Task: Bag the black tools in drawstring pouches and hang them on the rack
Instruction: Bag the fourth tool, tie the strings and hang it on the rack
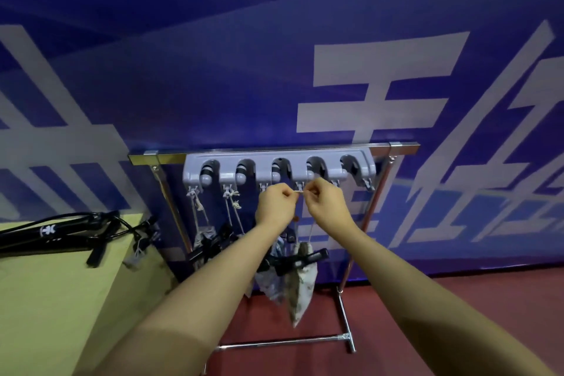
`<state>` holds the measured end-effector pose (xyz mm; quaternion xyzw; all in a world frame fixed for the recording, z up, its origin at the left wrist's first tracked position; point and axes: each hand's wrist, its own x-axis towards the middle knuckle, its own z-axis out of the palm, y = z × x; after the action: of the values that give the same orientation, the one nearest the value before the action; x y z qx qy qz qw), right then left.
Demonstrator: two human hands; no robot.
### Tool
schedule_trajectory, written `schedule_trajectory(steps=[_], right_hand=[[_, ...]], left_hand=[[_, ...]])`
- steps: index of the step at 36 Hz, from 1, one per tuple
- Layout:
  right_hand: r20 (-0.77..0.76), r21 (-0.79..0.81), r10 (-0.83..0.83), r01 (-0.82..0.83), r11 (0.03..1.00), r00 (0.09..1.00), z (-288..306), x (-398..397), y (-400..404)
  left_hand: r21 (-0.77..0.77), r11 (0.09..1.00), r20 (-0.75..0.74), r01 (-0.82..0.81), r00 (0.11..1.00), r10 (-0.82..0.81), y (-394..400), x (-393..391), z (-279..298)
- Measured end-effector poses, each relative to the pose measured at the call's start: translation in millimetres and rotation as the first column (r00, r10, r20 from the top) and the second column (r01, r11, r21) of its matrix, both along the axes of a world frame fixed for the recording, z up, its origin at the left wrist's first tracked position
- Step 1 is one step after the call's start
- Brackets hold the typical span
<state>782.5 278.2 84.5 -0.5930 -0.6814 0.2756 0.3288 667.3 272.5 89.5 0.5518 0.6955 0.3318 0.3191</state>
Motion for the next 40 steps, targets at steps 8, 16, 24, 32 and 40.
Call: schedule_trajectory(steps=[8, 16, 24, 32, 40], right_hand=[[0.002, -0.028, -0.066, 0.066, 0.997, 0.998, -22, -11, 24], [0.172, -0.078, -0.060, 0.074, 0.994, 0.983, -34, -7, 19], [0.242, -0.097, -0.054, 0.080, 0.992, 0.969, -31, -11, 0], [0.204, -0.131, 0.039, -0.012, 0.991, 0.978, -38, -27, -21], [0.166, -0.152, 0.206, -0.181, 0.972, 0.964, -35, -100, -48]], left_hand=[[-0.005, 0.999, -0.153, -0.037, 0.988, 0.036, 30, 8, -5], [-0.092, 0.996, -0.157, -0.017, 0.988, 0.002, 28, 8, -32], [-0.164, 0.975, -0.387, 0.153, 0.899, -0.206, 12, 3, -22], [-0.081, 0.994, -0.352, 0.072, 0.931, -0.096, -22, -42, -25], [-0.046, 0.999, -0.271, -0.004, 0.963, -0.009, -63, -125, -27]])
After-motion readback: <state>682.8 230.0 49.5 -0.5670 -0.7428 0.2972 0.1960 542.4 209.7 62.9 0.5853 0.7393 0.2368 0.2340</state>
